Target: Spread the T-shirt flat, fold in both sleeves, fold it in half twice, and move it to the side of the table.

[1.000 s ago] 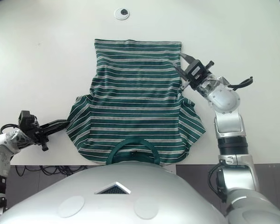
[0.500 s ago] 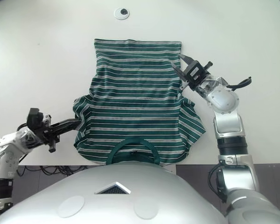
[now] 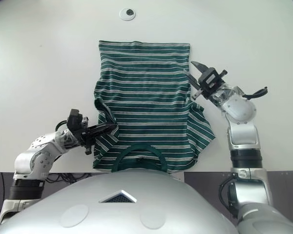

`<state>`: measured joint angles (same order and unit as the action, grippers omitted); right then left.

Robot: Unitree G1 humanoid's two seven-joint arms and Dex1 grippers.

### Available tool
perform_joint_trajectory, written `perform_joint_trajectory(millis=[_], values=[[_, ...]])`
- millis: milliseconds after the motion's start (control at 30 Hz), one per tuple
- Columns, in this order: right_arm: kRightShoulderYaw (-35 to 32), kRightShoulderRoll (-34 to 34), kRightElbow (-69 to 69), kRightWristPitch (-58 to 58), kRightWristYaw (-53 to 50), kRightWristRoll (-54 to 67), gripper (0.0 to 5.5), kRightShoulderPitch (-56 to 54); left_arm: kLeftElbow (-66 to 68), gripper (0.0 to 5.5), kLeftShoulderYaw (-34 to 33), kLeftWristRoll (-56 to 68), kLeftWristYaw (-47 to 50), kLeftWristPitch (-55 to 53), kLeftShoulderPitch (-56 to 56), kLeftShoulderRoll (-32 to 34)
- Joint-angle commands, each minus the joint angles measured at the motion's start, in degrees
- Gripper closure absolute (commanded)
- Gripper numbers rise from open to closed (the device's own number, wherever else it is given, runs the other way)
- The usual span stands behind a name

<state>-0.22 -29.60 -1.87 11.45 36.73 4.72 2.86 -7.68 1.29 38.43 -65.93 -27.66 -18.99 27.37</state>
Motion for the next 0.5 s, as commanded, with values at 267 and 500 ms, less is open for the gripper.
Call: perform_joint_trajectory(millis=[267,500], values=[[-23.1,-18.5,20.8,-41.8,18.5,32.3,4.06,30.9,-10.5,4.36,0.0,-0.4,5.5,1.7,-2.9,-0.2],[-23.2,-21.7,20.5,-54.4,25.5,36.6,4.06,37.2,-19.0,4.12,-4.6,-2.6,11.3,3.9,-6.0,2.7]])
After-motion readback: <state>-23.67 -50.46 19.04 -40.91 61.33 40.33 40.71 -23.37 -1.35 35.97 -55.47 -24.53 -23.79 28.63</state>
